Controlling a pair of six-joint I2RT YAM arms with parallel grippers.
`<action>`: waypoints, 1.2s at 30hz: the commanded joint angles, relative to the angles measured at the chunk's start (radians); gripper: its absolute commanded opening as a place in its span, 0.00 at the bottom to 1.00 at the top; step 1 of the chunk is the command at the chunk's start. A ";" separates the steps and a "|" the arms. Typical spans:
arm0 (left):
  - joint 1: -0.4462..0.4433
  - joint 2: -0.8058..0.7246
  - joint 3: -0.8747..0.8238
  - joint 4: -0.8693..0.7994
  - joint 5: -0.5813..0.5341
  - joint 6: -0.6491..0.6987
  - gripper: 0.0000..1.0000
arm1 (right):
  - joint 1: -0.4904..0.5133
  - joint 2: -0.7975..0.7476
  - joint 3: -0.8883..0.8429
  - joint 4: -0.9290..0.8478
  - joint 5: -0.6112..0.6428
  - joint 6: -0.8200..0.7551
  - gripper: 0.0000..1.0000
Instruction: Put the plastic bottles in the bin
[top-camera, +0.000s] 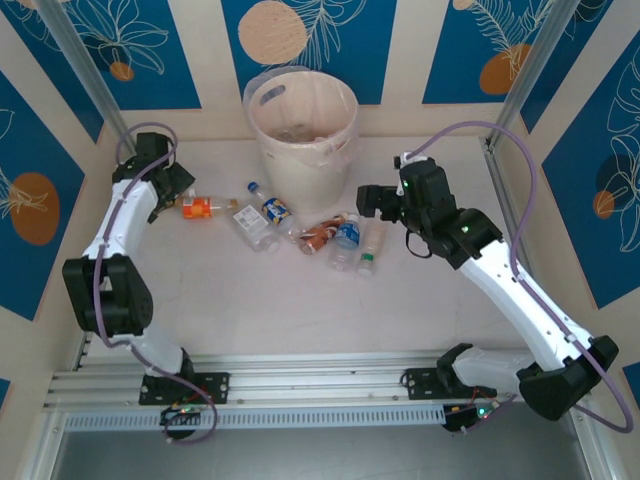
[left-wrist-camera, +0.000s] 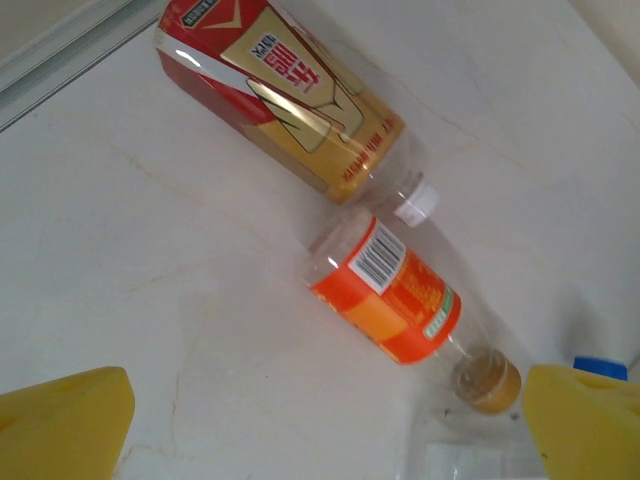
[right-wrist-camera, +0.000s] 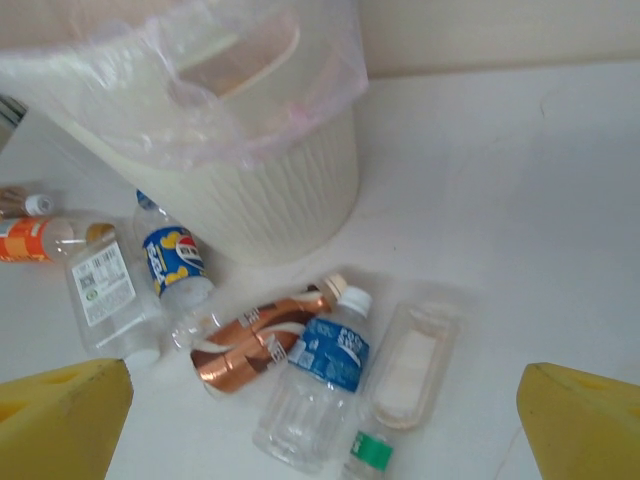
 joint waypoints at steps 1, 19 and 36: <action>0.046 0.050 0.050 -0.002 0.049 -0.063 1.00 | 0.006 -0.035 -0.016 -0.021 0.000 0.053 0.99; 0.127 0.447 0.413 -0.081 0.110 -0.116 1.00 | 0.016 -0.055 -0.140 -0.057 0.045 0.089 0.99; 0.153 0.571 0.423 -0.042 0.163 -0.229 1.00 | 0.018 -0.082 -0.156 -0.094 0.061 0.124 0.99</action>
